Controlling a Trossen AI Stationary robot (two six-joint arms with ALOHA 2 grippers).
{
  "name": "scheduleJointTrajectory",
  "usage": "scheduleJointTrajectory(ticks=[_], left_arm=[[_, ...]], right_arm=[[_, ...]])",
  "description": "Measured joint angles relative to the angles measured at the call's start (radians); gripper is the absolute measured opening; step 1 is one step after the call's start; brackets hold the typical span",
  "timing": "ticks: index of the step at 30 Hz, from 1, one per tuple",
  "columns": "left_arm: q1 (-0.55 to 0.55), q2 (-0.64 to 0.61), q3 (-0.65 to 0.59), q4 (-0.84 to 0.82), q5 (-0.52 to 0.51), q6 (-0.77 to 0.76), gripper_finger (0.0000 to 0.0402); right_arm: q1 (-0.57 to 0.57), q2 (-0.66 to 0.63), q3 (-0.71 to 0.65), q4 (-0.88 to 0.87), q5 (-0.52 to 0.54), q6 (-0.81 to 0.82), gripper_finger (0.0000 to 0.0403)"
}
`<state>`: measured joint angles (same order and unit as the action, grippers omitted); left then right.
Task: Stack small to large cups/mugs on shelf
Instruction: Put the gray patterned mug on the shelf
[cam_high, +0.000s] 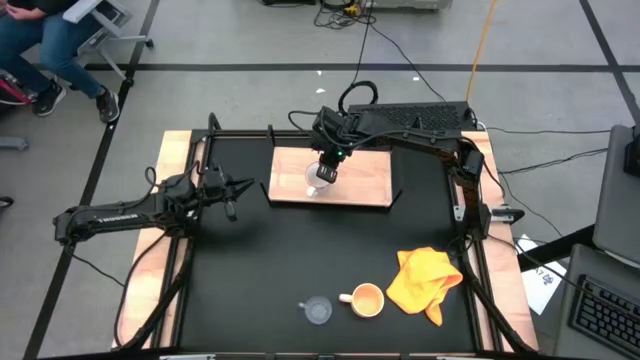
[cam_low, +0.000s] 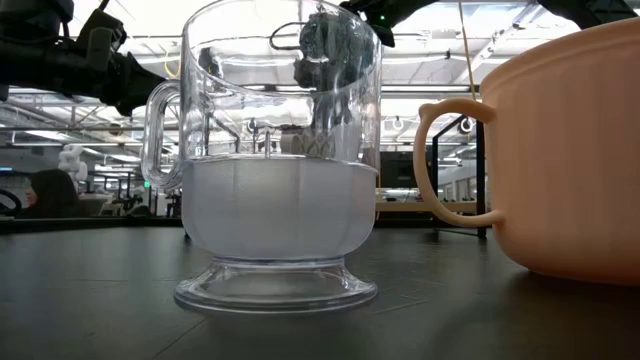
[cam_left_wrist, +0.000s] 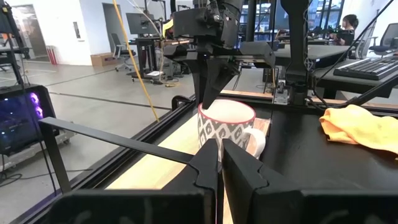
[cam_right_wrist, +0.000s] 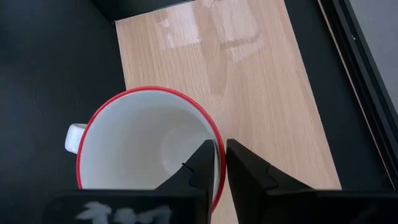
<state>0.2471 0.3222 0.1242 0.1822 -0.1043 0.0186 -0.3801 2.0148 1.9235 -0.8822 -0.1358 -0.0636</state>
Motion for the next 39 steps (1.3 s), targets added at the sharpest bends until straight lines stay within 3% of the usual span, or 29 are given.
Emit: scheduleJointTrajectory(ticks=[20,32,39], left_arm=[[0.000,0.000,0.000,0.000,0.000,0.003,0.0024],[0.000,0.000,0.000,0.000,0.000,0.003,0.0024],[0.000,0.000,0.000,-0.006,0.000,0.003,0.0024]], right_arm=[[-0.032,-0.005,-0.103,0.107,-0.003,-0.023,0.0036],[-0.028,0.001,-0.106,0.105,0.001,-0.022,0.0141],[-0.027,0.001,-0.106,0.110,0.000,-0.023,0.0173]])
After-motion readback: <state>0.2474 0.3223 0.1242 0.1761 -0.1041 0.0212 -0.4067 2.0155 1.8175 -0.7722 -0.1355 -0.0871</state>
